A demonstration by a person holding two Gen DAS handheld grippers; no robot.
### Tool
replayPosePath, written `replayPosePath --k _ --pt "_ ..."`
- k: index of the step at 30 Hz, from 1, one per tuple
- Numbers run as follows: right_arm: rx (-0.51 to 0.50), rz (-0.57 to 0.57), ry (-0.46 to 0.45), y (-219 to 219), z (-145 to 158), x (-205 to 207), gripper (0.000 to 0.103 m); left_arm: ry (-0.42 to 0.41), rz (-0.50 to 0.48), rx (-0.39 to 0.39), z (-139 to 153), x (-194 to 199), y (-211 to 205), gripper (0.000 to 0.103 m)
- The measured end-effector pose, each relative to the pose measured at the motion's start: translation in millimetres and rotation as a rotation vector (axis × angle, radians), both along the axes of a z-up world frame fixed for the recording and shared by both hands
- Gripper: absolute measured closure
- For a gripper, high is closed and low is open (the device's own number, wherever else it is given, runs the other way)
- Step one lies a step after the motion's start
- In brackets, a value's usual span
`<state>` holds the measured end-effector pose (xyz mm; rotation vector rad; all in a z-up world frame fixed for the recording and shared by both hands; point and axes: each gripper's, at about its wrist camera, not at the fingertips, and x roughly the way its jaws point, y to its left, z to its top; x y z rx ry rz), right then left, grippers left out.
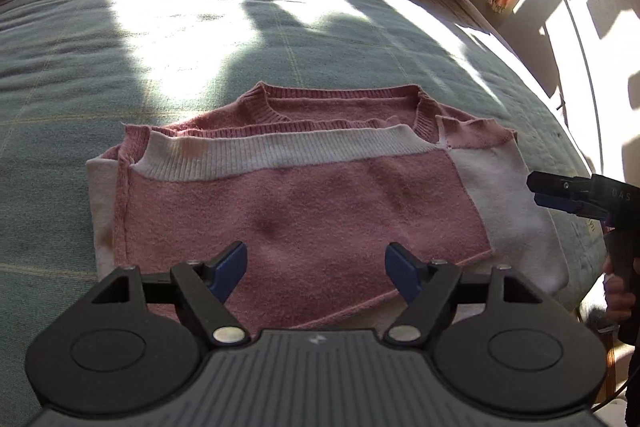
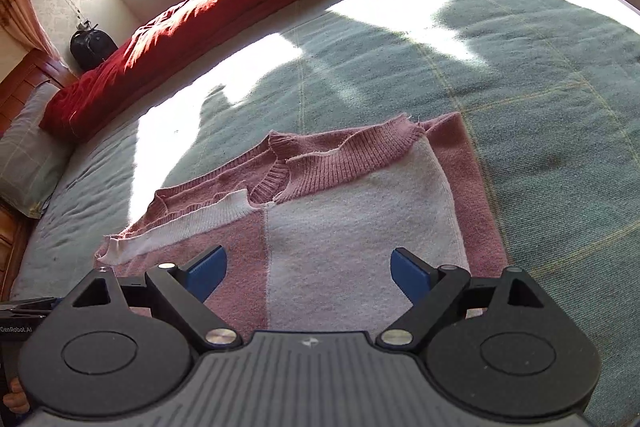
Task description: Fold clothes
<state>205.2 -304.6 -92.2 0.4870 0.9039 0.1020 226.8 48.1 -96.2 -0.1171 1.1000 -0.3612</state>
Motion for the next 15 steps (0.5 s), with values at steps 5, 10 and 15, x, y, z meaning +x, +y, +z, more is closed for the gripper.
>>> replayPosePath --k 5,10,15 --pt "0.01 -0.008 -0.016 -2.1 15.3 -21.6 0.008 0.061 0.086 -0.057 4.3 -21.2 31.1 0.027" --pt "0.045 -0.022 -0.029 -5.9 22.0 -38.9 0.007 0.123 0.134 -0.125 2.1 -40.9 47.9 0.026" --pt "0.065 -0.05 -0.002 -10.2 21.0 -50.7 0.007 0.235 0.182 -0.15 -31.3 -61.2 50.4 0.026"
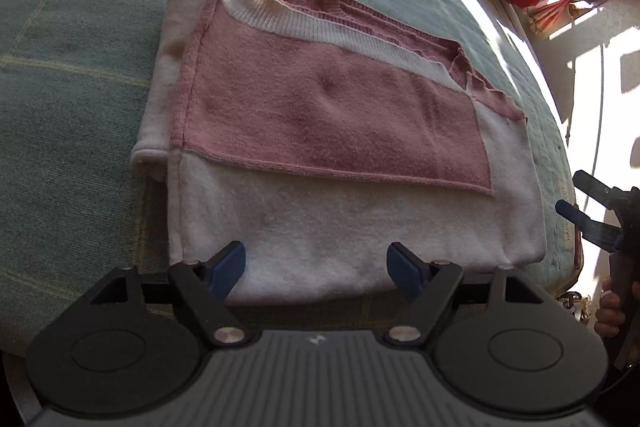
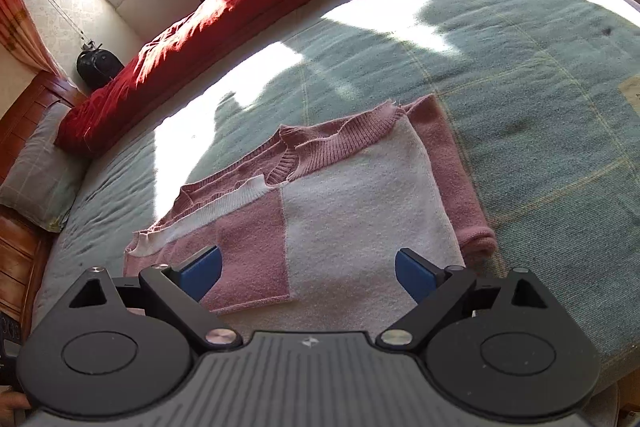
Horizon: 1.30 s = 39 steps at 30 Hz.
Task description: Fold clothes
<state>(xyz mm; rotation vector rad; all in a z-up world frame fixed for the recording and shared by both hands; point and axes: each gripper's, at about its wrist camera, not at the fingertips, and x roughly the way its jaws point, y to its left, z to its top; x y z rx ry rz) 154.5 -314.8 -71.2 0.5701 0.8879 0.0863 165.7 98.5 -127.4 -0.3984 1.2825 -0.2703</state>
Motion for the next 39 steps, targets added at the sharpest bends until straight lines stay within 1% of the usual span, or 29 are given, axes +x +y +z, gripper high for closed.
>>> replayPosePath --k 1,3,5,7,9,11,14,16,17,20,21,23,26,29,31,33,34,35,36,37,38,39 --pt "0.002 -0.006 0.006 -1.0 0.1 -1.7 0.007 0.021 0.011 0.002 -5.9 -3.9 0.5 0.026" --pt "0.002 -0.017 0.015 -3.9 0.5 -5.9 0.007 0.013 0.014 0.004 -3.4 -9.7 -0.5 0.026" --pt "0.001 -0.021 0.021 -6.5 1.0 -8.8 0.006 -0.037 -0.023 0.063 10.5 -10.3 -6.6 0.026" --pt "0.017 -0.018 0.033 -9.2 -3.0 -8.7 0.005 -0.085 -0.03 0.107 21.4 -7.7 -8.6 0.025" --pt "0.046 -0.017 0.047 -12.7 -9.4 -8.2 0.005 -0.105 -0.019 0.113 26.5 -3.4 -7.3 0.023" --pt "0.104 -0.023 0.07 -18.3 -19.1 -10.3 0.005 -0.115 -0.01 0.108 24.9 -1.8 -6.1 0.023" --pt "0.184 -0.025 0.117 -26.7 -36.3 -15.3 0.005 -0.075 -0.011 0.1 9.1 -4.4 -7.5 0.023" --pt "0.217 -0.045 0.16 -33.0 -48.2 -19.5 0.005 -0.057 -0.01 0.095 -1.0 -8.0 -7.9 0.023" --pt "0.231 -0.055 0.178 -35.9 -53.3 -21.6 0.005 -0.065 -0.016 0.095 -2.8 -10.6 -8.0 0.023" --pt "0.231 -0.073 0.173 -40.7 -52.2 -27.4 0.005 -0.094 -0.024 0.105 5.6 -13.5 -9.7 0.023" --pt "0.213 -0.075 0.162 -39.9 -47.3 -26.6 0.005 -0.108 -0.032 0.114 10.0 -13.0 -10.8 0.023" --pt "0.171 -0.073 0.139 -37.7 -36.7 -21.8 0.004 -0.16 -0.057 0.153 22.9 -7.6 -14.1 0.023" --pt "0.125 -0.036 0.091 -31.0 -23.4 -4.5 0.003 -0.224 -0.077 0.185 37.3 7.0 -18.4 0.023" --pt "0.054 0.01 0.06 -19.2 -21.4 16.0 0.002 -0.262 -0.091 0.202 40.6 24.6 -23.3 0.023" --pt "0.002 0.032 0.079 -12.8 -30.1 24.2 0.002 -0.268 -0.096 0.217 34.9 35.3 -26.6 0.023" --pt "-0.032 0.048 0.105 -6.8 -41.8 27.4 0.002 -0.235 -0.102 0.235 22.0 43.5 -29.1 0.023" --pt "-0.049 0.056 0.118 -3.8 -47.6 29.0 0.002 -0.205 -0.099 0.245 13.8 45.8 -28.7 0.023" --pt "-0.066 0.064 0.131 -0.9 -53.5 30.5 0.0 -0.184 -0.097 0.252 6.4 47.3 -28.3 0.023" --pt "-0.081 0.071 0.141 1.8 -58.6 31.6 0.0 -0.189 -0.101 0.25 1.9 45.7 -28.0 0.023" --pt "-0.087 0.069 0.131 3.0 -59.8 29.4 0.0 -0.193 -0.104 0.249 -2.6 44.1 -27.6 0.021" --pt "-0.093 0.069 0.122 4.2 -61.0 27.3 0.0 -0.199 -0.108 0.244 -6.2 42.7 -27.2 0.015" --pt "-0.097 0.07 0.117 4.9 -62.1 25.3 0.0 -0.204 -0.114 0.23 -6.6 41.6 -26.7 0.012"
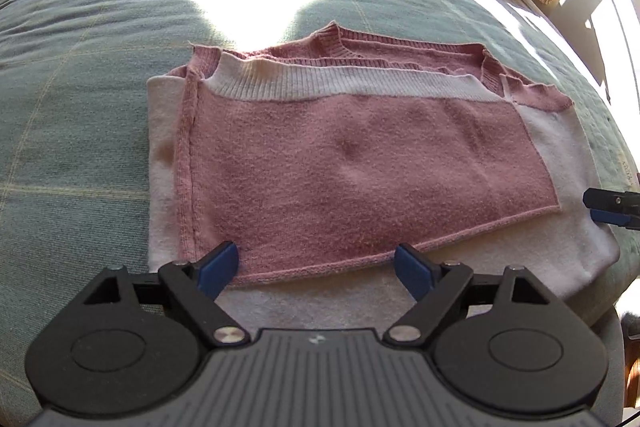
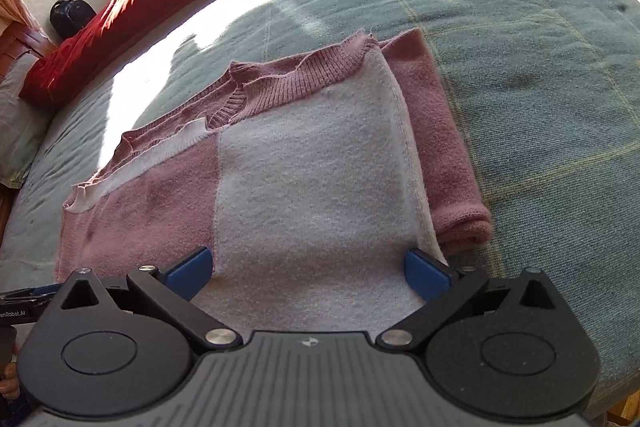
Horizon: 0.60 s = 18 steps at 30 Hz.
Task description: Fold clothes
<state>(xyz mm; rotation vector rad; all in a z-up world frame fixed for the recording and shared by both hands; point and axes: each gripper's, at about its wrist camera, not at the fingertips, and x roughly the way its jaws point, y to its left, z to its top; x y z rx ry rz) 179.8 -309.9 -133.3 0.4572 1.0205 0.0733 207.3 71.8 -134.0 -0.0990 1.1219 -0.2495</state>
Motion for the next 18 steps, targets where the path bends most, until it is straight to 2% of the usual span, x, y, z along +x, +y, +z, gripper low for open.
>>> replayPosePath --k 6,14,18 --pt "0.014 -0.016 0.009 0.0 -4.5 1.2 0.0 0.012 0.004 -0.076 -3.7 2.4 6.5 0.001" --pt "-0.034 0.018 0.028 9.3 -5.6 3.5 0.0 -0.013 -0.008 -0.033 -5.4 2.3 -1.4 0.001" --pt "-0.091 0.037 0.022 17.7 5.0 -0.1 0.0 -0.044 0.007 -0.041 9.3 3.5 3.9 0.001"
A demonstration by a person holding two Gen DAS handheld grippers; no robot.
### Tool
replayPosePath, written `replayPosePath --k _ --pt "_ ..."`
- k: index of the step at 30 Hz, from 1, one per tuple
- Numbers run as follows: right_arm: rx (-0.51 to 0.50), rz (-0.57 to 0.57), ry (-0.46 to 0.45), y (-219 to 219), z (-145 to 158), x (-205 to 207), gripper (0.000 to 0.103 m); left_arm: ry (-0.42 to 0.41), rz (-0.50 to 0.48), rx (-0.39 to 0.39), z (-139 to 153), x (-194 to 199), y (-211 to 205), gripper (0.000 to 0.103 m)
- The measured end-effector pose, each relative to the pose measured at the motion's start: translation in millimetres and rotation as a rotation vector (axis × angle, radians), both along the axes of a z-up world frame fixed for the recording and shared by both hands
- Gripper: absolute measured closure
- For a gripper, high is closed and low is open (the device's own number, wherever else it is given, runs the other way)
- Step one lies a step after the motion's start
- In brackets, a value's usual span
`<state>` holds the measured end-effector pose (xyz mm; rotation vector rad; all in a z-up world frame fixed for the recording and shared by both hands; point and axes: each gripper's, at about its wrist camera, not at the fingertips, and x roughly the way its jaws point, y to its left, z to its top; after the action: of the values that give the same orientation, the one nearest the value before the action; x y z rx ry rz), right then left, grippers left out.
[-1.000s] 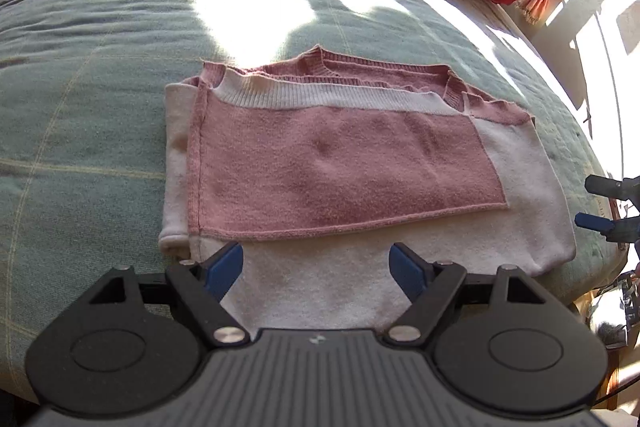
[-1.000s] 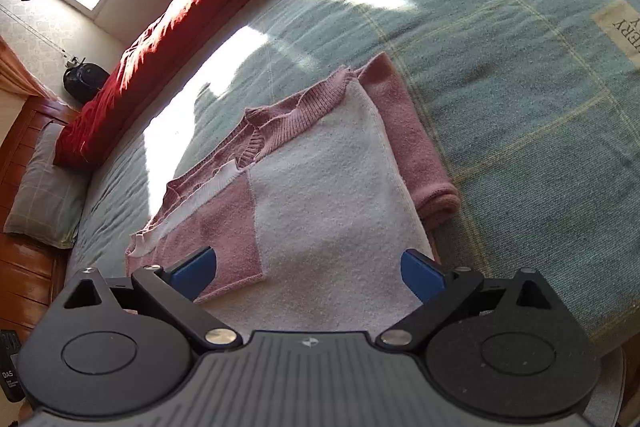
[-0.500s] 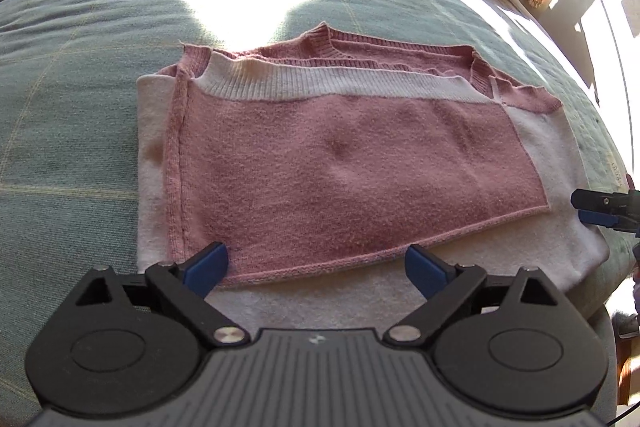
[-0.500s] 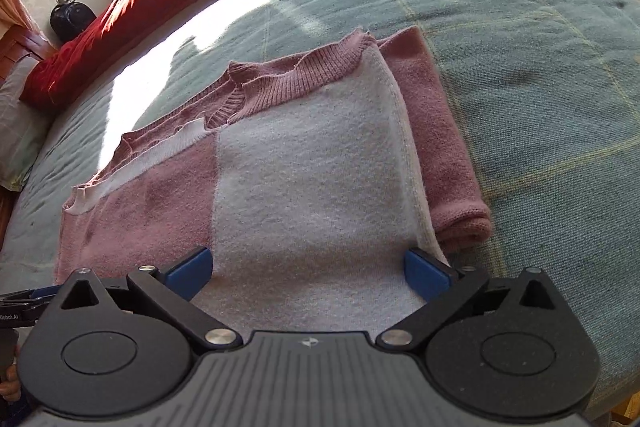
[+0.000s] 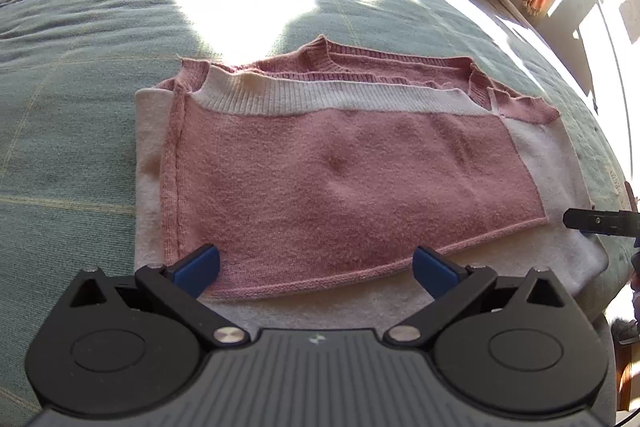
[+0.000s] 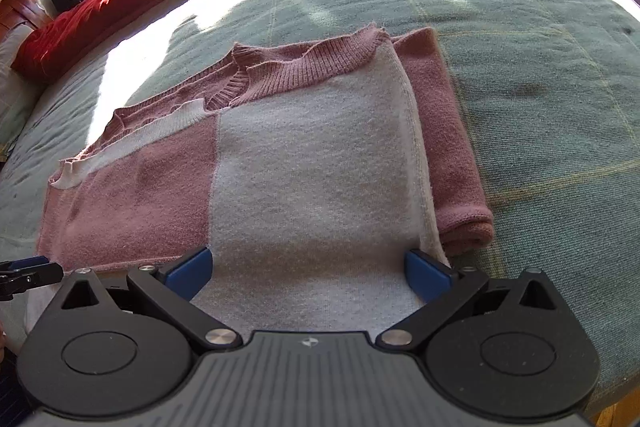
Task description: Fold clothes
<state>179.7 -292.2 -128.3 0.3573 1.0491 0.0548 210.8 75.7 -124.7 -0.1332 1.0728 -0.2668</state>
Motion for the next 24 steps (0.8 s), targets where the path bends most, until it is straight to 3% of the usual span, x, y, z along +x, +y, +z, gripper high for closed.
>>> replayPosePath --k 4,9,14,18,24 --pt "0.011 -0.01 -0.033 0.4 15.2 -7.8 0.0 -0.047 0.008 -0.059 21.7 2.5 22.1 0.001" --pt "-0.002 -0.002 -0.051 6.5 26.6 -12.4 0.0 -0.087 0.077 -0.031 31.7 9.7 57.1 0.001" --pt "0.004 0.008 -0.05 15.8 33.4 -12.2 0.0 -0.045 0.119 -0.054 22.9 17.9 89.0 0.001" --pt "0.007 0.024 -0.051 23.2 38.5 -13.0 0.0 -0.027 0.176 -0.139 10.7 18.5 113.6 0.004" --pt "0.009 0.057 -0.059 36.1 45.8 -11.4 0.0 0.01 0.209 -0.238 -7.4 18.6 131.2 0.019"
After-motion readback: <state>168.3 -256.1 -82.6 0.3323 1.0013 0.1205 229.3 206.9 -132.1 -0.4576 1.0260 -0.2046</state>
